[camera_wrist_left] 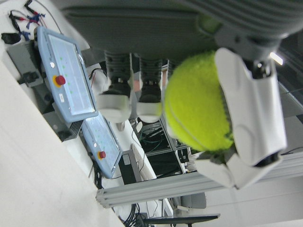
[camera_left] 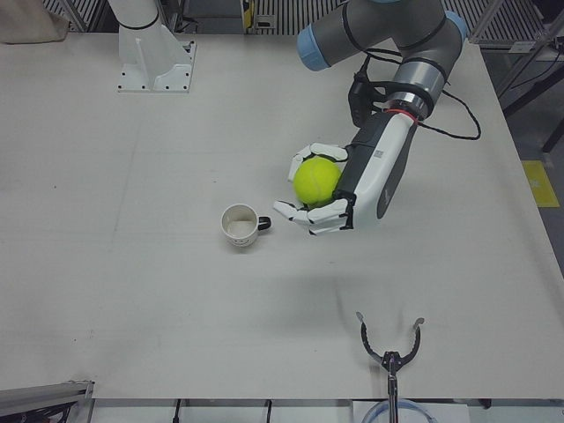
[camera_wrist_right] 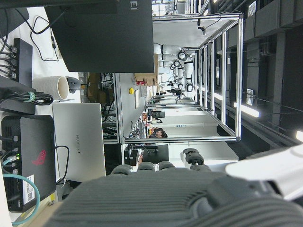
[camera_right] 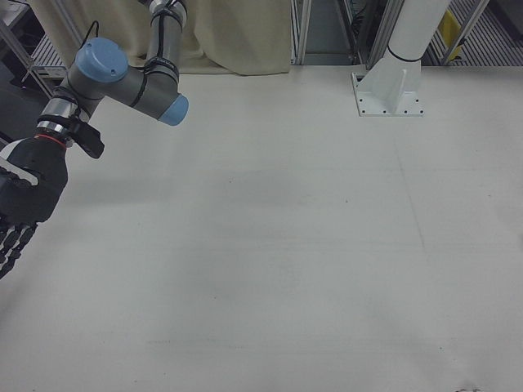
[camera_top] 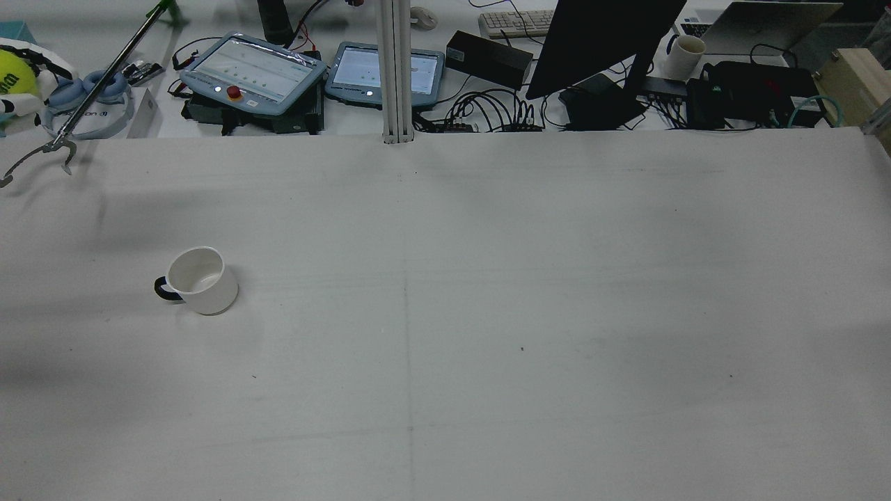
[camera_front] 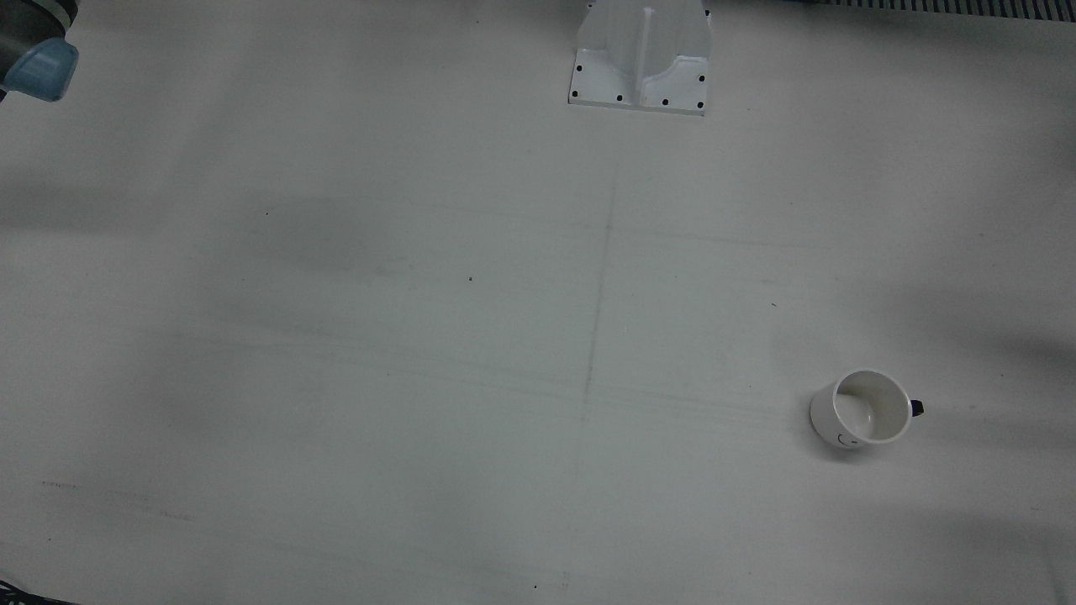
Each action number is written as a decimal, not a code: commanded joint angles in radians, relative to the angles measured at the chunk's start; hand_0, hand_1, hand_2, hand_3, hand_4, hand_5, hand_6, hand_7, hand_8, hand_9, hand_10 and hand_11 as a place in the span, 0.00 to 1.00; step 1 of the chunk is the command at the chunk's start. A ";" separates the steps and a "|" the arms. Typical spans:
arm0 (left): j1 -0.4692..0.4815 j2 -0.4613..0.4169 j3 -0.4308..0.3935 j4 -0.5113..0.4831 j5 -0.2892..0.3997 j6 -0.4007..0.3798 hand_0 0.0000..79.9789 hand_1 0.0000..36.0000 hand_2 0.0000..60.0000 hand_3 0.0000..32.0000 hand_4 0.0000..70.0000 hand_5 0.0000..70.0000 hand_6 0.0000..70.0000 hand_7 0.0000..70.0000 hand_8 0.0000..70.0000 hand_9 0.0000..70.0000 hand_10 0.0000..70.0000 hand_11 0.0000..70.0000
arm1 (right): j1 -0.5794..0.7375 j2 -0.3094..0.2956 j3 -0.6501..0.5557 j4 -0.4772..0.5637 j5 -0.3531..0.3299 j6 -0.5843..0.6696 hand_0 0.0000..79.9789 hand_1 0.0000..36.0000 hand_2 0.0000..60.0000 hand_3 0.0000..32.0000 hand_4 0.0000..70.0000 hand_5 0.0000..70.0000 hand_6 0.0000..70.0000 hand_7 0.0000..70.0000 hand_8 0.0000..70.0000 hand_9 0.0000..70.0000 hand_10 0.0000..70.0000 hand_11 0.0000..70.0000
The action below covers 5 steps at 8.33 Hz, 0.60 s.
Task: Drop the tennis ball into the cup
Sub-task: 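Move the left hand holding the tennis ball over the white mug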
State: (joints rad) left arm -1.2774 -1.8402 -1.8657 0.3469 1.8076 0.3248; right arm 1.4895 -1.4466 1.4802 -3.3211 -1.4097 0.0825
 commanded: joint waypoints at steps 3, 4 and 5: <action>0.262 0.012 0.017 -0.025 -0.071 0.071 0.58 0.36 0.74 0.00 0.63 0.25 0.91 1.00 0.82 1.00 0.89 1.00 | 0.000 0.000 -0.001 0.000 0.000 0.000 0.00 0.00 0.00 0.00 0.00 0.00 0.00 0.00 0.00 0.00 0.00 0.00; 0.280 0.022 0.028 -0.037 -0.076 0.075 0.57 0.33 0.79 0.00 0.63 0.27 0.97 1.00 0.82 1.00 0.88 1.00 | 0.000 0.000 -0.001 0.000 0.000 0.000 0.00 0.00 0.00 0.00 0.00 0.00 0.00 0.00 0.00 0.00 0.00 0.00; 0.291 0.022 0.037 -0.043 -0.095 0.077 0.57 0.32 0.80 0.00 0.62 0.29 1.00 1.00 0.84 1.00 0.87 1.00 | 0.000 0.000 -0.001 0.000 0.000 0.000 0.00 0.00 0.00 0.00 0.00 0.00 0.00 0.00 0.00 0.00 0.00 0.00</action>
State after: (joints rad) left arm -1.0280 -1.8280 -1.8465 0.3236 1.7390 0.3878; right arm 1.4895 -1.4465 1.4789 -3.3211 -1.4097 0.0828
